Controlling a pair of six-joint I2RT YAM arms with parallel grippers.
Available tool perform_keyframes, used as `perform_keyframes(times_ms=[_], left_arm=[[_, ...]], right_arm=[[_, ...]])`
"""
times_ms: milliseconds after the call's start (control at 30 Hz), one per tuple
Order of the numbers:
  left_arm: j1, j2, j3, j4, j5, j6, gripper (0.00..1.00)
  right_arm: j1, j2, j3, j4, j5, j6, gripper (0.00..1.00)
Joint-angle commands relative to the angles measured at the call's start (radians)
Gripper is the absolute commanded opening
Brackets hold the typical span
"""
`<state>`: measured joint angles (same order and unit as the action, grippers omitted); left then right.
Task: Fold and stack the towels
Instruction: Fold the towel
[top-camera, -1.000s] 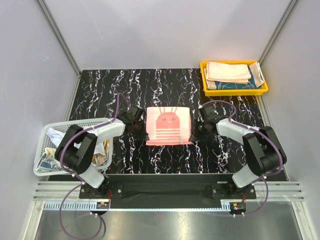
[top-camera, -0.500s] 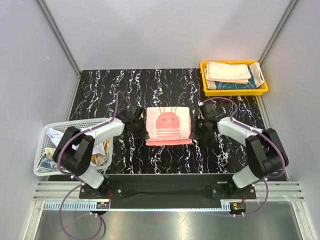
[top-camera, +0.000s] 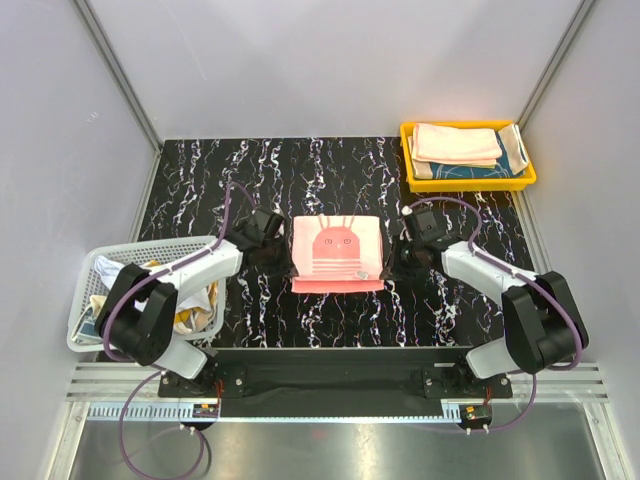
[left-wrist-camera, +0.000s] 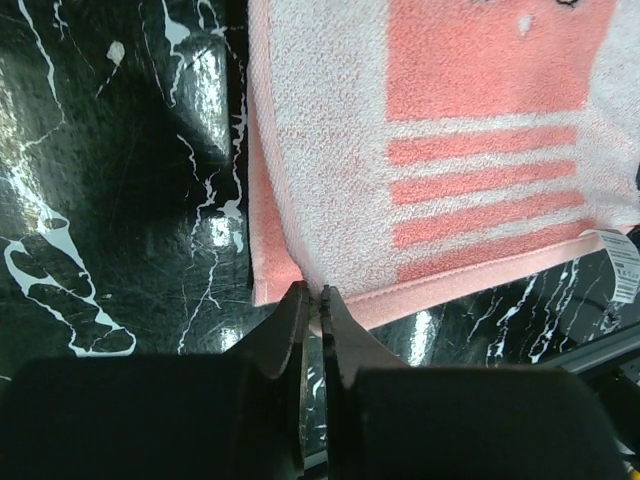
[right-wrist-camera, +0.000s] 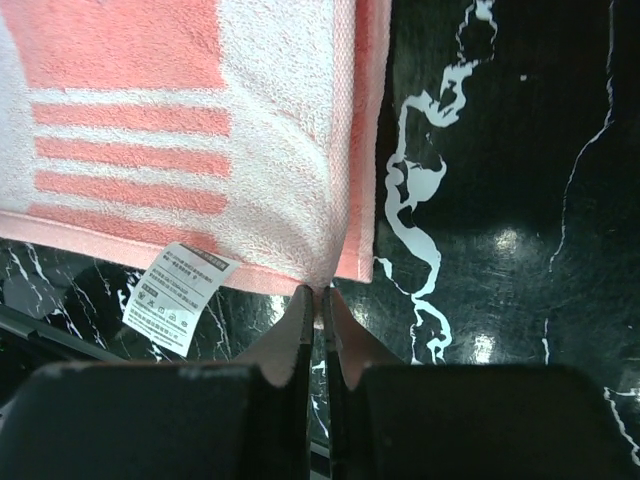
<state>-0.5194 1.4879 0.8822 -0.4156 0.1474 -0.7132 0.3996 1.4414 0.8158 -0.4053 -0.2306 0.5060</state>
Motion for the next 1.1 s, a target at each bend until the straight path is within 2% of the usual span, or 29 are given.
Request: perform_keyframes(times_ms=[0, 233, 333, 367, 433, 500, 533, 600, 700, 800, 900, 1067], left_arm=[[-0.004, 0.018, -0.04, 0.029, -0.009, 0.0, 0.0], [-0.017, 0.09, -0.077, 0.087, 0.011, -0.008, 0.02], [-0.019, 0.097, -0.072, 0.077, 0.011, -0.005, 0.07], [-0.021, 0.092, -0.069, 0.074, 0.009, -0.002, 0.1], [-0.021, 0.081, -0.057, 0.046, 0.009, 0.006, 0.24], [-0.021, 0.046, -0.048, 0.023, 0.003, 0.009, 0.31], [-0.021, 0.028, -0.028, -0.009, 0.0, 0.017, 0.37], [-0.019, -0.017, 0.004, -0.047, -0.02, 0.024, 0.39], [-0.016, -0.044, 0.093, -0.115, -0.077, 0.041, 0.43], [0.015, 0.02, 0.201, -0.14, -0.1, 0.055, 0.44], [0.044, 0.099, 0.308, -0.115, -0.135, 0.067, 0.44], [0.096, 0.339, 0.467, -0.097, -0.144, 0.133, 0.42]], right_arm=[[0.005, 0.016, -0.046, 0.046, 0.001, 0.009, 0.0], [0.005, 0.06, -0.089, 0.097, -0.018, 0.012, 0.01], [0.007, 0.053, -0.093, 0.1, -0.024, 0.011, 0.08], [0.007, 0.048, -0.098, 0.095, -0.024, 0.006, 0.14], [0.007, 0.028, -0.098, 0.074, -0.016, 0.002, 0.23], [0.007, 0.008, -0.083, 0.05, -0.007, -0.011, 0.33], [0.007, -0.019, -0.063, 0.022, 0.013, -0.011, 0.36], [0.005, -0.044, -0.029, -0.009, 0.039, -0.012, 0.43], [0.004, -0.064, 0.051, -0.044, 0.098, -0.014, 0.47], [-0.004, -0.004, 0.158, -0.044, 0.142, -0.018, 0.49], [-0.018, 0.121, 0.272, -0.03, 0.183, -0.033, 0.49], [-0.042, 0.355, 0.44, 0.002, 0.22, -0.049, 0.49]])
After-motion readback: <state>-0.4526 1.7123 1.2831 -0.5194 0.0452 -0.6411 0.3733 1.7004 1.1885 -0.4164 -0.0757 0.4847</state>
